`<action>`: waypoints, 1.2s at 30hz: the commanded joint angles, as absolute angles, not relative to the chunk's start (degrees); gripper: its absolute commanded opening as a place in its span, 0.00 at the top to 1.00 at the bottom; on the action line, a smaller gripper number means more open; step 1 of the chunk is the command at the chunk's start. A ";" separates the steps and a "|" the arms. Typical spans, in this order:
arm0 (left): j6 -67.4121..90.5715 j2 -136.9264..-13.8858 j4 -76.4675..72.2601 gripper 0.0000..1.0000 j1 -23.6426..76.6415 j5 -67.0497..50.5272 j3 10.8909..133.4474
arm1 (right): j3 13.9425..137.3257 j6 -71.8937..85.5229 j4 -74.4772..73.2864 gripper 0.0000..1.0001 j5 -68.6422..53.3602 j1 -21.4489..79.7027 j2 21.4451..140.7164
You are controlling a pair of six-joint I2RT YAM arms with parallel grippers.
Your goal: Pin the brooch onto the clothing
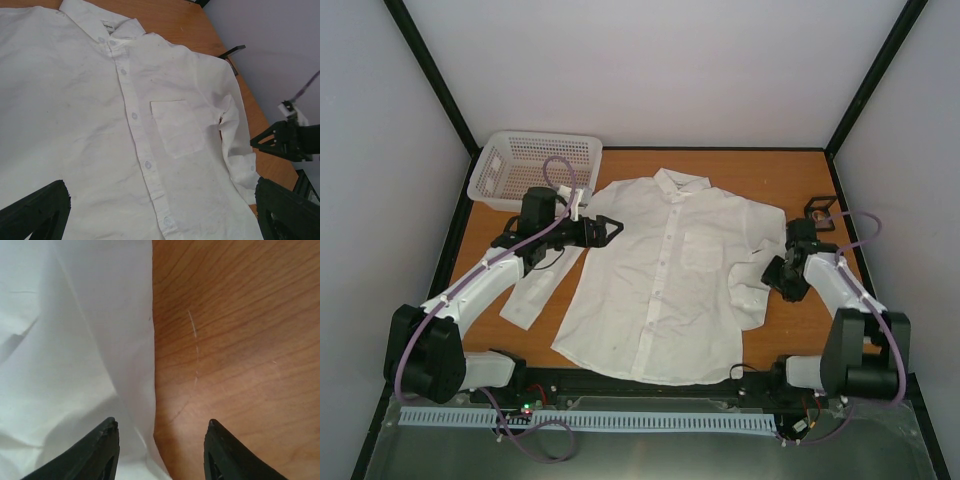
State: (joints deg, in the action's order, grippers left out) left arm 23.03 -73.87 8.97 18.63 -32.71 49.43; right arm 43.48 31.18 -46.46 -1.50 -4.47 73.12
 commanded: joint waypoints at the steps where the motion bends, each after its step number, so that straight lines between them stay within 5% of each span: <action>1: 23.06 -73.79 7.86 0.00 18.11 -33.35 49.31 | 42.72 30.63 -41.94 0.58 -1.66 -5.16 80.29; 4: 23.04 -73.65 8.00 0.00 18.11 -33.06 49.24 | 43.12 34.37 -44.22 0.75 6.29 -7.27 81.83; 10: 22.97 -73.59 7.94 0.00 18.11 -33.27 49.33 | 44.36 36.41 -43.01 0.83 19.56 -17.34 81.27; 24: 23.03 -74.36 7.93 0.00 18.01 -33.90 49.66 | 44.78 27.48 -42.75 0.01 -2.61 -17.90 65.86; 30: 23.07 -73.42 7.93 0.00 18.02 -33.55 49.39 | 40.73 33.63 -40.52 0.00 -3.59 -19.24 70.49; 36: 22.94 -72.93 7.89 0.00 18.02 -33.75 49.30 | 31.52 48.80 -44.76 0.06 -1.08 -24.95 62.69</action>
State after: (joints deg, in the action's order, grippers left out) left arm 23.03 -74.08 8.97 18.41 -32.88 49.41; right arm 36.29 37.04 -40.69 -1.87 -22.50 68.90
